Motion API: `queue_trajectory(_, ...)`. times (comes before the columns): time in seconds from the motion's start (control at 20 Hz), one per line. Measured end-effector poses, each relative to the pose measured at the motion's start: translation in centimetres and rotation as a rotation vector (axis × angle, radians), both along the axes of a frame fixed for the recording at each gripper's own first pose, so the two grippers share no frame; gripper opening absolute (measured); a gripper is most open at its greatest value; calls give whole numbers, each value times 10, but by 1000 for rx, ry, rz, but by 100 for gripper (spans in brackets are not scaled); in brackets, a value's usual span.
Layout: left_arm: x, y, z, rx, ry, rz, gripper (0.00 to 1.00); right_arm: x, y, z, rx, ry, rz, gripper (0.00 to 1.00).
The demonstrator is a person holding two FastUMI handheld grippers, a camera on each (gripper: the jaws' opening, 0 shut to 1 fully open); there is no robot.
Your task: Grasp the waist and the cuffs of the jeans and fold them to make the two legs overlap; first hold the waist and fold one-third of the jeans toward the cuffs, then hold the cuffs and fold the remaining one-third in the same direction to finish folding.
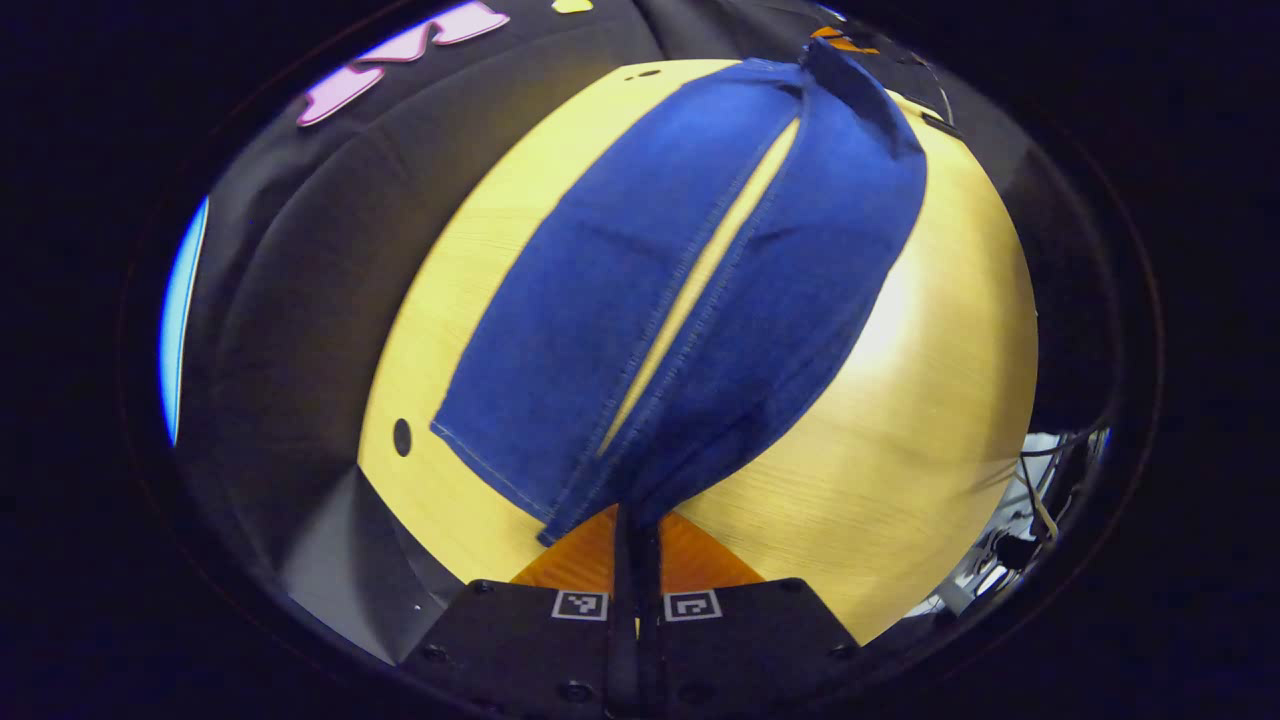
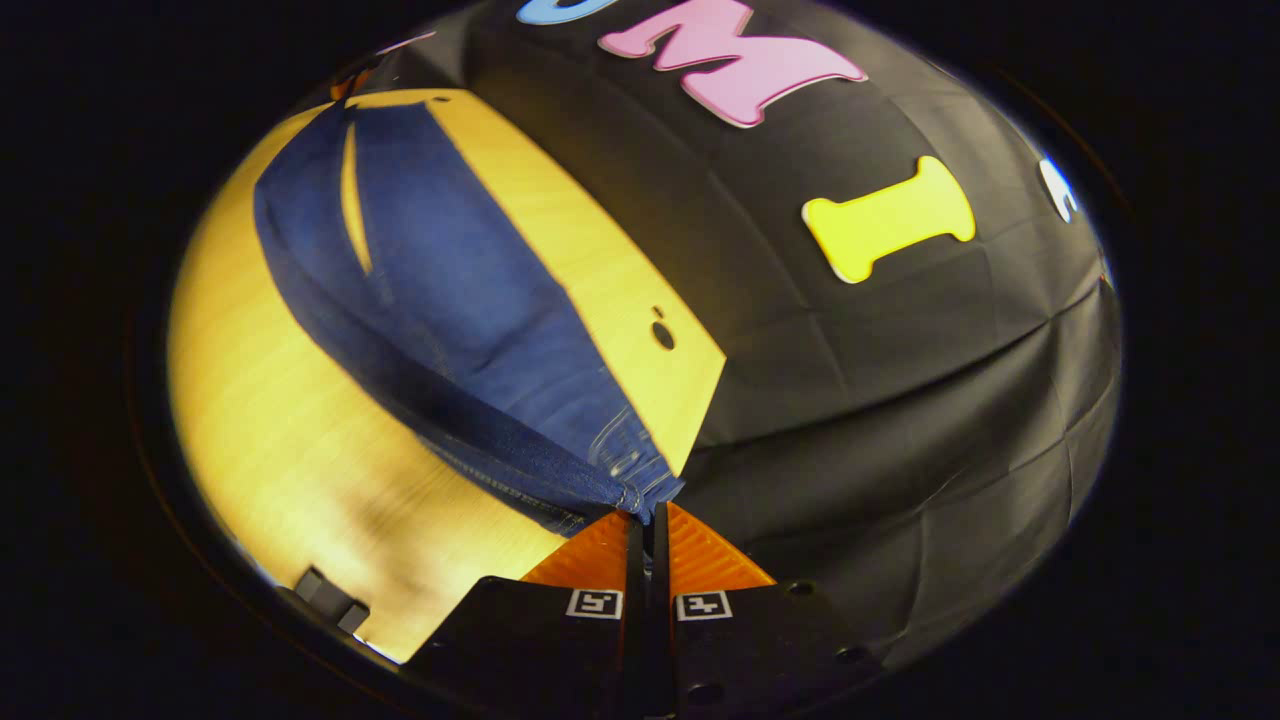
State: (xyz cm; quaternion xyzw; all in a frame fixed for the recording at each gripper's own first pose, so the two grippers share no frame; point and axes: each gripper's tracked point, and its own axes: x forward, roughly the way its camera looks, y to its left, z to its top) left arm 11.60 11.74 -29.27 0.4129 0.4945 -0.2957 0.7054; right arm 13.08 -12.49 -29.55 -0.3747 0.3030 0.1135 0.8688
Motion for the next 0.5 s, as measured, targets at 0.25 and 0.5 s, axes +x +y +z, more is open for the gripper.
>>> queue_trajectory(0.25, 67, 1, 5, 31, 7, 81, 6, 108, 13, 11, 113, -109, -122, 5)
queue_trajectory(0.5, 138, 2, -33, 38, 104, 156, 6, 170, 20, -76, 53, 12, -167, 5)
